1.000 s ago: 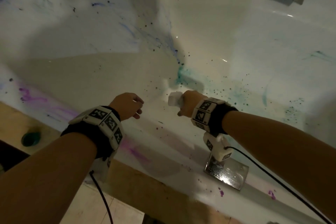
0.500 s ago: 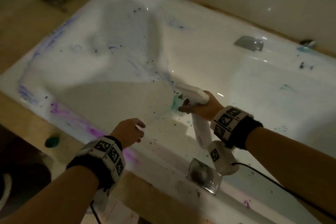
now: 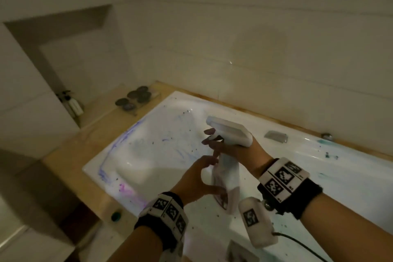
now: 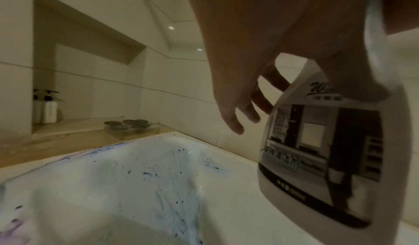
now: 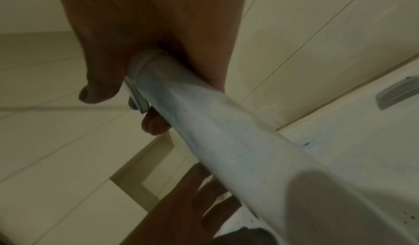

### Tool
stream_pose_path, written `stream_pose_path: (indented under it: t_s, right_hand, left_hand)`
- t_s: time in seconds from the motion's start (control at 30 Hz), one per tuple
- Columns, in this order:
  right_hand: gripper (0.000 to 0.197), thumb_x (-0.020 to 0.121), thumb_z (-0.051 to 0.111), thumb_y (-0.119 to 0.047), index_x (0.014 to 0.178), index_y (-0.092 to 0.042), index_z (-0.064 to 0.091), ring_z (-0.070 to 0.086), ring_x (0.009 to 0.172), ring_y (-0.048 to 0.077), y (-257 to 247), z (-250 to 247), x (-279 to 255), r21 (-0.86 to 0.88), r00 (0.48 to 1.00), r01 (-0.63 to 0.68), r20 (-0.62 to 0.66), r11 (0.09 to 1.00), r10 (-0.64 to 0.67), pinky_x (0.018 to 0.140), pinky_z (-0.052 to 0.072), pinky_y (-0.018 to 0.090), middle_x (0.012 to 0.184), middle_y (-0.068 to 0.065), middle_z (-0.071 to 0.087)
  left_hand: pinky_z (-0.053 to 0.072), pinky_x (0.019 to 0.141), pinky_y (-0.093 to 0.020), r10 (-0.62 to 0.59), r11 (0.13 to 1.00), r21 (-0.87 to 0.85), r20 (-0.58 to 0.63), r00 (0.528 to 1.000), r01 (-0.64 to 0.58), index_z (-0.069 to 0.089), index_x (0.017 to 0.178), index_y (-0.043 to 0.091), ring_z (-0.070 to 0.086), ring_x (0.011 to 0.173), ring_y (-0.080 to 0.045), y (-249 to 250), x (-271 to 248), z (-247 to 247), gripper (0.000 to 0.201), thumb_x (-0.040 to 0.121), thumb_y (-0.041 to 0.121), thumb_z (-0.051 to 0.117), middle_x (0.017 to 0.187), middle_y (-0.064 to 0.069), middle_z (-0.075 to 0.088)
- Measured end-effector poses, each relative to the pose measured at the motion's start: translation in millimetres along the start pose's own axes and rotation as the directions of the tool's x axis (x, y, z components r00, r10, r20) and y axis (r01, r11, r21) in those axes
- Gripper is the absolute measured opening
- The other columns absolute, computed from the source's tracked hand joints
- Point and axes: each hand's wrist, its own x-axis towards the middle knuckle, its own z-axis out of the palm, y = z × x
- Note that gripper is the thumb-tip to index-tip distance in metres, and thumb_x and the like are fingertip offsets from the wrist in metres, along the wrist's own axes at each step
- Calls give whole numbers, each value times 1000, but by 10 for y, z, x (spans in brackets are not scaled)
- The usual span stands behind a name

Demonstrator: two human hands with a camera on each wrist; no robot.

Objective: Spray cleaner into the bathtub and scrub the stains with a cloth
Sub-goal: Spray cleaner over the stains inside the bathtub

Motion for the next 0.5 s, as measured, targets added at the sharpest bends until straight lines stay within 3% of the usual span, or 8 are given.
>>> stream_pose_path:
  t_s: [0.1,0.17,0.27,0.37,0.43,0.5]
  right_hand:
    - [20,81,68,-14,100,-8,67,65,78,3,-273,66,-48,-24,999,11,41,1000,-10,72,52,17,99,0,69]
    - [22,81,68,-13,100,-4,68,66,76,8,-437,109,-63,-4,998,16,68,1000,-16,70,53,20,97,2,70]
    - [17,83,67,-13,94,0,68,68,71,11,-620,139,-43,-64,992,105,69,992,-101,71,53,20,90,6,71]
    - [24,79,71,-12,97,5,69,68,75,27,-751,231,-49,-58,966,259,10,964,-259,74,57,38,97,13,70]
    - [31,76,74,-25,96,-1,72,67,78,35,-838,290,-47,2,934,349,-87,937,-348,66,58,41,104,15,69]
    - [31,78,71,-33,99,-10,71,66,90,36,-923,317,-39,79,888,459,-68,885,-455,72,56,41,107,22,66]
  left_hand:
    - [28,111,-31,47,997,61,61,997,-51,32,139,26,35,129,-10,240,-87,-124,89,66,25,83,140,9,39]
    - [29,105,-22,61,992,105,97,993,-71,33,140,24,37,123,-5,388,-122,-193,87,69,22,81,134,12,43]
    - [36,99,-21,77,994,82,24,997,-79,43,133,22,45,116,-7,538,-174,-226,77,67,21,83,127,8,52]
    - [37,96,-20,107,991,89,-65,992,-101,43,131,19,48,117,-11,705,-228,-209,75,67,23,83,128,4,53]
    - [37,96,-21,147,983,122,-97,984,-135,45,130,17,49,120,-16,814,-259,-221,73,68,24,82,129,1,54]
    - [40,97,-24,180,977,139,-107,978,-165,48,128,16,52,118,-18,907,-284,-257,69,68,25,82,128,-1,56]
